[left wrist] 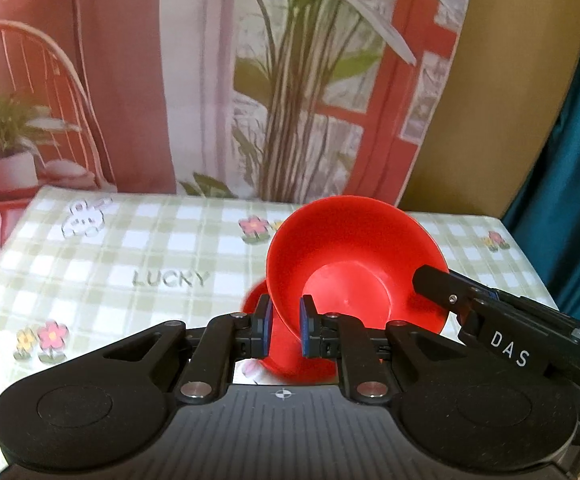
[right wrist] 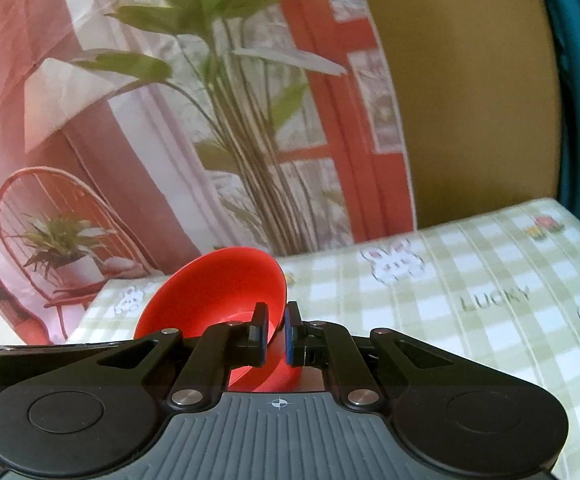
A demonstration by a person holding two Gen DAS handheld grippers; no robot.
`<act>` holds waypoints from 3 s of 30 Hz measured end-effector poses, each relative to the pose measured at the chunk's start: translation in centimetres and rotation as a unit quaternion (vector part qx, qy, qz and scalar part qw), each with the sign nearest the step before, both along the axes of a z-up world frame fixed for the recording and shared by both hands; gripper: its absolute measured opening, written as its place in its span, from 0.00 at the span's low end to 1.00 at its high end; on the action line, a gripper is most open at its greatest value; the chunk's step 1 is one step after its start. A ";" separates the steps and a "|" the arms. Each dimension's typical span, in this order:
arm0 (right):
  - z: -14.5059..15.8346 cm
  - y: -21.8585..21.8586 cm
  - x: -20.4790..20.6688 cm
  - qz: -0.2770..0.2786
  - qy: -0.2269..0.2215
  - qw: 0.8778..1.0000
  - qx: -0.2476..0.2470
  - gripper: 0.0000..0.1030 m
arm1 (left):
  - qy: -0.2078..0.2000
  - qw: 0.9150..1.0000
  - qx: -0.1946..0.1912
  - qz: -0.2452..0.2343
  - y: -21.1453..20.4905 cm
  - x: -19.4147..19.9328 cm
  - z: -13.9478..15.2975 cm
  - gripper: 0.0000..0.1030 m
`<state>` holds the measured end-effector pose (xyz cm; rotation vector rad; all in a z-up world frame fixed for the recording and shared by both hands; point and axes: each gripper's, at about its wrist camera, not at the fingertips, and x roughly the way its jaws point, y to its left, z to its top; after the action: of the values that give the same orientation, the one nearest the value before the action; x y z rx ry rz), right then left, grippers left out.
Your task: Organize plates and bowls
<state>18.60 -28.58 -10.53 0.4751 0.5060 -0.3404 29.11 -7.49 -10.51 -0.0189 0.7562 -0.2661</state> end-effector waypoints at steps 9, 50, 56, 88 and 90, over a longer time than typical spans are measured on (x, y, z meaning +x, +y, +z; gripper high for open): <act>0.6 0.0 3.6 0.000 -0.017 1.000 0.007 0.07 | -0.005 1.000 0.012 0.003 1.1 2.3 -0.1 0.15; -7.6 -1.3 4.8 0.000 0.079 0.996 0.037 0.07 | 0.044 0.997 0.054 -0.038 -1.1 3.5 -6.8 0.17; -7.6 -1.2 4.9 0.000 0.080 0.996 0.036 0.07 | 0.044 0.997 0.050 -0.034 -0.7 3.5 -6.9 0.19; -10.0 -3.3 5.3 -0.013 0.086 0.986 0.143 0.09 | 0.065 0.997 -0.043 0.004 0.9 5.3 -9.6 0.15; -10.1 -3.4 5.2 -0.014 0.084 0.985 0.147 0.09 | 0.067 0.997 -0.047 0.006 1.0 5.3 -9.6 0.15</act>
<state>23.78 -31.97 -20.63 0.7447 0.7180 -0.3361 34.38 -6.47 -20.14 -0.1316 0.8765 -0.2901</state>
